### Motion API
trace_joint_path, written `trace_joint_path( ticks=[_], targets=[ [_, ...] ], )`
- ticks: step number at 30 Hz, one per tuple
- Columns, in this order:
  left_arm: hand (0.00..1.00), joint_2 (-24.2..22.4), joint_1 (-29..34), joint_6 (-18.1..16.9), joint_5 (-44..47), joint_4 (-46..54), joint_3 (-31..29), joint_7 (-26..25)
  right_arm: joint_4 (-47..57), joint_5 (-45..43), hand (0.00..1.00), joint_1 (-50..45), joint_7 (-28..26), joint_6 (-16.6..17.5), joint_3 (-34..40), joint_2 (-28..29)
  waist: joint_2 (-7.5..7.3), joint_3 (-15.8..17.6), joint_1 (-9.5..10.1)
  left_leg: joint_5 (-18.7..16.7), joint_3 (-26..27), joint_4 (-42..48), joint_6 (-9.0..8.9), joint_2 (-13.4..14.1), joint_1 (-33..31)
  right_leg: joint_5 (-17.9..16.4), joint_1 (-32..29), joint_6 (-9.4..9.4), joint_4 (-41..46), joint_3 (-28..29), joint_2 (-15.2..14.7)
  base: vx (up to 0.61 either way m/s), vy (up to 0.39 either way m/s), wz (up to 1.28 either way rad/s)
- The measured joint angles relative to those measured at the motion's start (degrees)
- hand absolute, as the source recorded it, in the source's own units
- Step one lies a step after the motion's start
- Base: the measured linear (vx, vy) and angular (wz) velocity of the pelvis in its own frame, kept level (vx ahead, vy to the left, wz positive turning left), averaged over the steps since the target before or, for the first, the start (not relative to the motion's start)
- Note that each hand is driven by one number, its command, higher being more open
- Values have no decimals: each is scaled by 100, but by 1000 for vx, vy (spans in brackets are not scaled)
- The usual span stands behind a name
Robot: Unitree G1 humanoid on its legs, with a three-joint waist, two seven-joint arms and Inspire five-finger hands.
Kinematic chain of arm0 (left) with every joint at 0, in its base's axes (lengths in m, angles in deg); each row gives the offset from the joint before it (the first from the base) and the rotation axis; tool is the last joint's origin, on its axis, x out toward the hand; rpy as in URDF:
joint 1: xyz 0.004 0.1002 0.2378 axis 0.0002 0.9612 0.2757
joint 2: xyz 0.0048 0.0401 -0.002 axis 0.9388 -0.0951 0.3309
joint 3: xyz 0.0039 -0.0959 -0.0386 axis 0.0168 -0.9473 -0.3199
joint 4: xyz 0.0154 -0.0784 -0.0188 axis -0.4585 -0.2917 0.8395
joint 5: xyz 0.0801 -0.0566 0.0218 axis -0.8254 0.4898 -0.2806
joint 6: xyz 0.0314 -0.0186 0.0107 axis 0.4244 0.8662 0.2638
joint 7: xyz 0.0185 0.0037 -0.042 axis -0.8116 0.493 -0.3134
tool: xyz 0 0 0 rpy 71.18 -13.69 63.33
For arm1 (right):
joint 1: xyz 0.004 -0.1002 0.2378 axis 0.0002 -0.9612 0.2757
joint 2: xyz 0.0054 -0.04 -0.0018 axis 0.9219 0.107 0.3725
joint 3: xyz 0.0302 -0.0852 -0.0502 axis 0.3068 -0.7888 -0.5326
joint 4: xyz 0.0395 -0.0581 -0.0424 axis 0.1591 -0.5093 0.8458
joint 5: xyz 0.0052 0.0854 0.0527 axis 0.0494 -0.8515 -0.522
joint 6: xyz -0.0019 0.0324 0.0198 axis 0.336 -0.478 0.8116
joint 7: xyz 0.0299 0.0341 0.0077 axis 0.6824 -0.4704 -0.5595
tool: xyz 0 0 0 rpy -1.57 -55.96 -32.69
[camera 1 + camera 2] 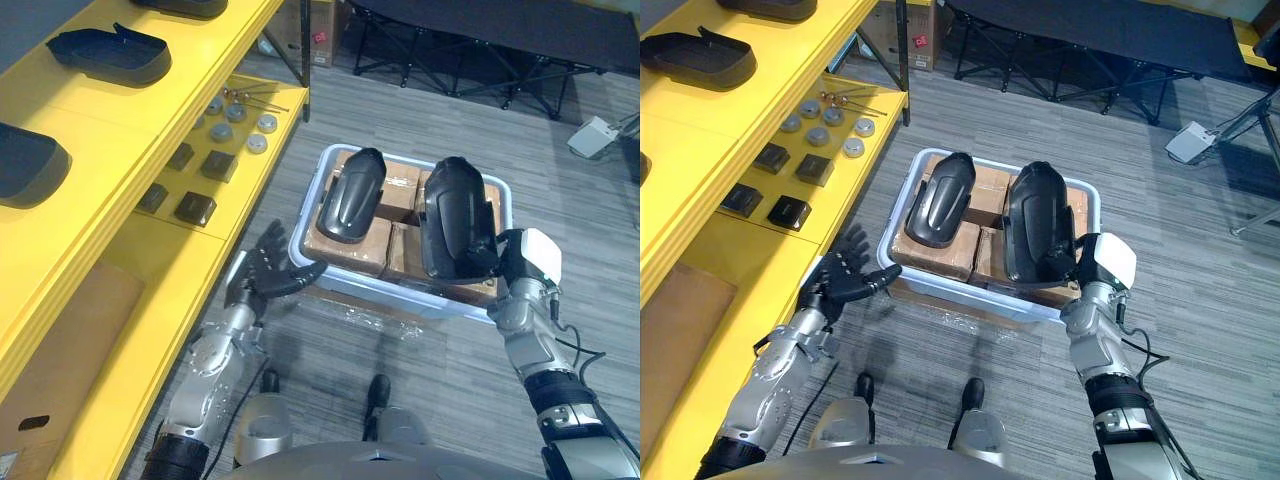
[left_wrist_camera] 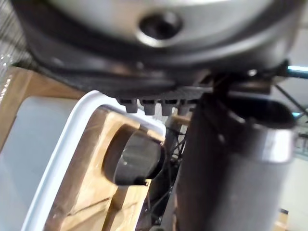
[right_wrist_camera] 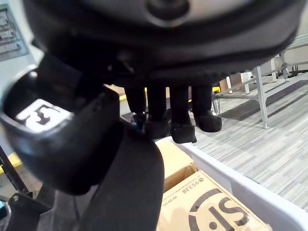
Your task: Walk over and take three plastic housings, then place them on the shelf
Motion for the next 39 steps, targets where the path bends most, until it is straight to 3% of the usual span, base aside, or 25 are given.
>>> trace_joint_path(
  ticks=[1,6,10,14,28,34,39],
  targets=[
    [100,5,-142,226,287,-31,60,50,-29,-3,0,108,16,1,-18,20,0,0,-5,-1,42,8,-1,4,-4,22,-23,-4,-6,39,2,-53,6,-17],
    [100,25,-1147,617,1217,-800,431,117,-40,-27,0,597,382,108,-93,35,-19,-8,-87,-51,99,202,3,32,-208,100,-184,-23,-17,113,23,-55,6,-11],
    [100,85,-2282,919,2388,-2120,483,601,-24,-19,0,1240,614,544,-129,36,-53,8,-183,-77,275,259,-6,83,-219,190,-299,-43,-20,321,71,-27,5,-22],
    [100,250,-3086,985,3244,-2976,476,1054,134,-18,0,1477,713,933,-224,35,-217,5,-281,-121,440,298,-37,151,-225,225,-411,-70,-9,496,127,-11,3,-21],
    [100,223,-3906,384,3644,-3059,414,1216,385,-27,0,1463,598,1401,-566,272,-240,42,-644,-267,594,492,-20,164,-282,237,-494,-67,13,668,124,-5,13,-7],
    [100,65,-3911,367,3614,-3059,517,1218,491,-18,0,1444,561,1849,-1050,399,-121,122,-700,-268,590,500,-21,161,-271,237,-479,-68,18,674,123,0,0,0],
    [100,0,-3923,369,3594,-3118,810,1209,500,-20,0,1433,551,1942,-1335,449,-87,142,-709,-273,593,500,-22,161,-268,236,-479,-68,17,678,123,0,0,0]
  ],
)
